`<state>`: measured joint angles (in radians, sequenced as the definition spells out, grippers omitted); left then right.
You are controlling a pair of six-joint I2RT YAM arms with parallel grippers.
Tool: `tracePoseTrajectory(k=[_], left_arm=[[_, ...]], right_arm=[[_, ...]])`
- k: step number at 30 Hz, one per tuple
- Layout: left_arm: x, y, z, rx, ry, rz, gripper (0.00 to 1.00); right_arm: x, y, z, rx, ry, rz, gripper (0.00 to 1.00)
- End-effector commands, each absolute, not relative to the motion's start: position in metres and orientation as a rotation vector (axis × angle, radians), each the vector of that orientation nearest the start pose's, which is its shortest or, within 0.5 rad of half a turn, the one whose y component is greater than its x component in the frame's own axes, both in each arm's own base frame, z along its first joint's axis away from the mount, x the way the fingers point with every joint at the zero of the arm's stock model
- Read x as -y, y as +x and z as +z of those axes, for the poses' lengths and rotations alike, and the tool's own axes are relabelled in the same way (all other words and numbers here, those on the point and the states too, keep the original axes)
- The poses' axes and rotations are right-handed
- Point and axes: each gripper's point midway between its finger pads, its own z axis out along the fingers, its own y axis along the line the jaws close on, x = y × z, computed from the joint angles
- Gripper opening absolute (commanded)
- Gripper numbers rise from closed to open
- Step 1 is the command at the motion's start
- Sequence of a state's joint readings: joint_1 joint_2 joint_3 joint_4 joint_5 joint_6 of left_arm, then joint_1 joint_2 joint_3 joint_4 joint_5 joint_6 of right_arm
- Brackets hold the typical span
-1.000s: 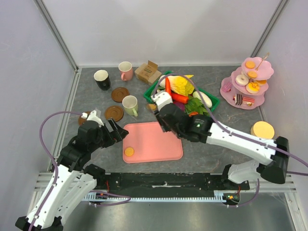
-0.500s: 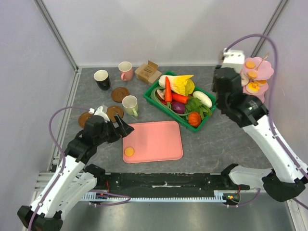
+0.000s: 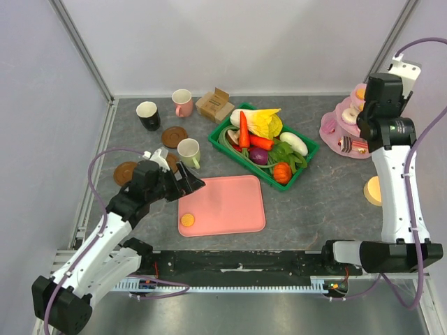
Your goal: Serve the afternoon tea
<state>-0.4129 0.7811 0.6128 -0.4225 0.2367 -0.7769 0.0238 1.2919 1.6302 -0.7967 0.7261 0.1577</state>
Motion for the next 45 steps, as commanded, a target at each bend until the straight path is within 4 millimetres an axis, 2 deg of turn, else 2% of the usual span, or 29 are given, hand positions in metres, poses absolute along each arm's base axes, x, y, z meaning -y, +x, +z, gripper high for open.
tracePoseTrajectory(k=[1,6,13,20,27,38,45], left_arm=[[0.182,0.220,0.175,-2.211,-0.194,-0.991,0.96],[0.183,0.219,0.175,-2.192,-0.191,-1.015,0.96],[0.189,0.214,0.176,-2.194,-0.166,-1.063,0.96],[0.188,0.215,0.176,-2.185,-0.171,-1.059,0.96],[0.189,0.217,0.175,-2.193,-0.175,-1.055,0.96],[0.188,0.217,0.175,-2.191,-0.179,-1.049,0.96],[0.187,0.216,0.174,-2.198,-0.183,-1.048,0.96]], right_arm=[[0.111,0.343,0.372,-1.887,0.561,-0.549,0.42],[0.118,0.366,0.356,-1.925,0.533,-0.563,0.42],[0.137,0.381,0.332,-1.973,0.528,-0.616,0.42],[0.140,0.398,0.322,-1.997,0.482,-0.612,0.42],[0.140,0.403,0.307,-2.036,0.483,-0.606,0.46],[0.139,0.395,0.323,-1.998,0.518,-0.595,0.58],[0.136,0.388,0.338,-1.967,0.539,-0.561,0.58]])
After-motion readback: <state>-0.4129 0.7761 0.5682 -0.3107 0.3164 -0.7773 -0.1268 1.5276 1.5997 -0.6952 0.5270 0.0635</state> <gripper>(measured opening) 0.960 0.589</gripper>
